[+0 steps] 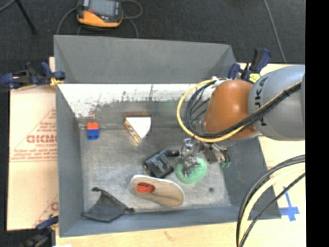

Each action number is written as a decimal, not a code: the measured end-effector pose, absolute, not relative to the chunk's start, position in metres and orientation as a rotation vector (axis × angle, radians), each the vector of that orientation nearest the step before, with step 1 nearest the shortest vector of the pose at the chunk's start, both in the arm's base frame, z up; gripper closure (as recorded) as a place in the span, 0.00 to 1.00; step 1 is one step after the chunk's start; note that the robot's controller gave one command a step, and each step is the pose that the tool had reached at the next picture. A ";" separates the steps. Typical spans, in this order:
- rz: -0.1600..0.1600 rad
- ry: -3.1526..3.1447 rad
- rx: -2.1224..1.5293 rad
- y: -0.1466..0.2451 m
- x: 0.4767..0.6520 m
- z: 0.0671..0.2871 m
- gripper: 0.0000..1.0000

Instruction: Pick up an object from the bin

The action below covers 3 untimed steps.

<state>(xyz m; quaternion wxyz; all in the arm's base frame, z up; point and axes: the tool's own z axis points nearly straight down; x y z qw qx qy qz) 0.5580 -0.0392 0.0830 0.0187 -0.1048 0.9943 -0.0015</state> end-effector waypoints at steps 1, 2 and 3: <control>0.000 3.110 -0.407 -0.008 0.565 0.199 1.00; 0.000 3.111 -0.407 -0.007 0.565 0.199 1.00; 0.001 3.111 -0.404 -0.008 0.565 0.199 1.00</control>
Offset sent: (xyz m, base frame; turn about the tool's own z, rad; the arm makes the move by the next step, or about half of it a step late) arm 0.0000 0.0000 0.0000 0.0000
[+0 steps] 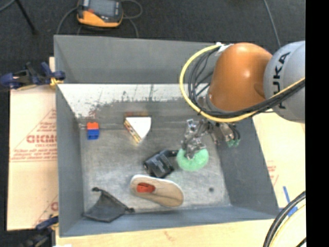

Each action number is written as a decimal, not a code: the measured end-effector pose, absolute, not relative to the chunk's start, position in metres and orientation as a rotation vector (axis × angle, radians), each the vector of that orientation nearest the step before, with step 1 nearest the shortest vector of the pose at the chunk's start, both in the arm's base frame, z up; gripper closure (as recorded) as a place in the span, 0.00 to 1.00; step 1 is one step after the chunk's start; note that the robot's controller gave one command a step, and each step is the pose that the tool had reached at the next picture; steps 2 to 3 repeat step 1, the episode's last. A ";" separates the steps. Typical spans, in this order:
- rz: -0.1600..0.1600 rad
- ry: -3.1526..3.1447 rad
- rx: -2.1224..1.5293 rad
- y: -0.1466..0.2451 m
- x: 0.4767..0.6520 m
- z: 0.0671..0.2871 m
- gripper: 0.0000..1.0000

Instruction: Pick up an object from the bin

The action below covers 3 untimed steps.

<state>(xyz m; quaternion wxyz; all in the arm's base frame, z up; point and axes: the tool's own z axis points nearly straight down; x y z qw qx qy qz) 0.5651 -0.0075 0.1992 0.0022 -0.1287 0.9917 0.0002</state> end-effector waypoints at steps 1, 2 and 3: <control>0.001 3.122 -0.303 -0.017 0.538 0.201 1.00; 0.001 3.122 -0.303 -0.017 0.538 0.201 1.00; 0.001 3.122 -0.303 -0.017 0.538 0.201 1.00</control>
Offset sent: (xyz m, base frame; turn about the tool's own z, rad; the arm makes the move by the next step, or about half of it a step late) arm -0.0571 -0.0487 0.1087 -0.0343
